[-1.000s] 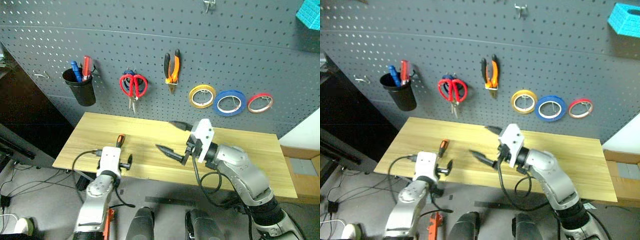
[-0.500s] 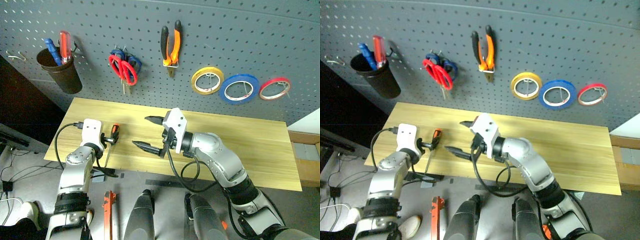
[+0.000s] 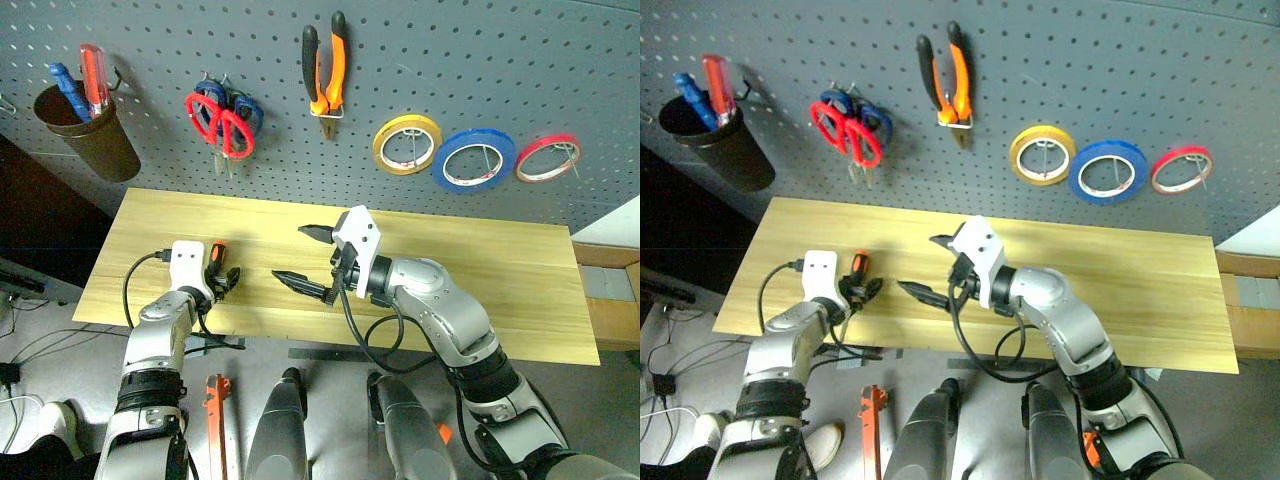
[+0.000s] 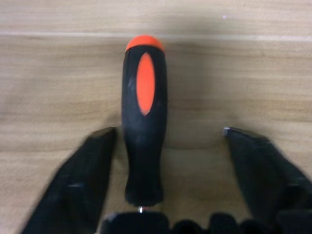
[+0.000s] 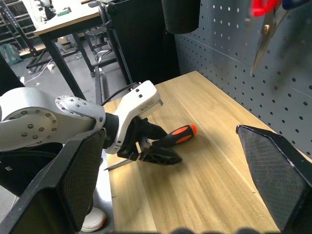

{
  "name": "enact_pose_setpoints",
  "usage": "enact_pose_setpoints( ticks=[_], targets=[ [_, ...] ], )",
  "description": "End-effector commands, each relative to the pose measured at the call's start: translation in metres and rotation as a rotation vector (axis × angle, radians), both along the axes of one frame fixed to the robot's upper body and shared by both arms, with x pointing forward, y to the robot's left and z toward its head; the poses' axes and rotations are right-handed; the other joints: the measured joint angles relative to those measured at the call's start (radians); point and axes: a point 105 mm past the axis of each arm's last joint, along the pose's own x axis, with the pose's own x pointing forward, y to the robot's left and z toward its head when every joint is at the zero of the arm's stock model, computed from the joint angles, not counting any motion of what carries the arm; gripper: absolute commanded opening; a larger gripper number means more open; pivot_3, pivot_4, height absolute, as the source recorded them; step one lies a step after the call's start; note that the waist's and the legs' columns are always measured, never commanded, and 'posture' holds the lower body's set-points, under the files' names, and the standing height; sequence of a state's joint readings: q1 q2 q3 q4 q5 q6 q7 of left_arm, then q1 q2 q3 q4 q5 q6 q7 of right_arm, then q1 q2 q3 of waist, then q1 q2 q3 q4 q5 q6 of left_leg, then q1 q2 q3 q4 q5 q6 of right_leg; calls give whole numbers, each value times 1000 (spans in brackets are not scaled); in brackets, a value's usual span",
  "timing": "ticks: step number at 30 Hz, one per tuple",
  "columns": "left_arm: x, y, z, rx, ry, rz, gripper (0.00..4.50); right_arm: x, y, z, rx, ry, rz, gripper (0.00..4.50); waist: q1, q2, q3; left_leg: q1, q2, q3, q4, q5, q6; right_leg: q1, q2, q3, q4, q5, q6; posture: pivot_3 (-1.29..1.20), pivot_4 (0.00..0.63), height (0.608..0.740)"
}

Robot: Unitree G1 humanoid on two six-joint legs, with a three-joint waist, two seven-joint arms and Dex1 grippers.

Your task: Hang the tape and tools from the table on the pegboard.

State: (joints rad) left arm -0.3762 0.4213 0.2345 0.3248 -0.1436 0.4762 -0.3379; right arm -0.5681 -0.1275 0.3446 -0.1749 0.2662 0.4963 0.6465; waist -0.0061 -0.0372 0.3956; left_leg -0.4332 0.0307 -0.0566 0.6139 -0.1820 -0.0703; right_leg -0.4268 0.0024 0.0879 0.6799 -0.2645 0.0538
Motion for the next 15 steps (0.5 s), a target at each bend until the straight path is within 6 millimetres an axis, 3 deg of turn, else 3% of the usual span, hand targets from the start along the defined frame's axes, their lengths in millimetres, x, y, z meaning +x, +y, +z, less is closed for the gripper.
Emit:
enact_pose_setpoints(
  ticks=[1,6,10,15],
  targets=[
    [-5,6,-1,26,14,9,2134,-7,3,13,43,-34,22,4500,1,0,1,0,0,0,0,0,0,0,0,0,0,0,0,94,459,740],
    [-2,8,1,35,13,13,487,-5,3,12,42,-34,19,4500,1,0,3,0,0,0,-1,0,0,0,0,0,-1,0,0,95,454,740],
    [2,14,6,65,-5,36,491,-4,1,13,40,-43,18,4500,2,0,3,0,0,0,-2,0,0,0,-1,0,-2,0,0,106,434,740],
    [-1,10,45,209,-132,-13,491,-6,-6,26,91,-49,29,4500,3,-1,2,-1,0,0,-3,0,-1,-2,-1,0,-2,0,0,149,369,740]
  ],
)
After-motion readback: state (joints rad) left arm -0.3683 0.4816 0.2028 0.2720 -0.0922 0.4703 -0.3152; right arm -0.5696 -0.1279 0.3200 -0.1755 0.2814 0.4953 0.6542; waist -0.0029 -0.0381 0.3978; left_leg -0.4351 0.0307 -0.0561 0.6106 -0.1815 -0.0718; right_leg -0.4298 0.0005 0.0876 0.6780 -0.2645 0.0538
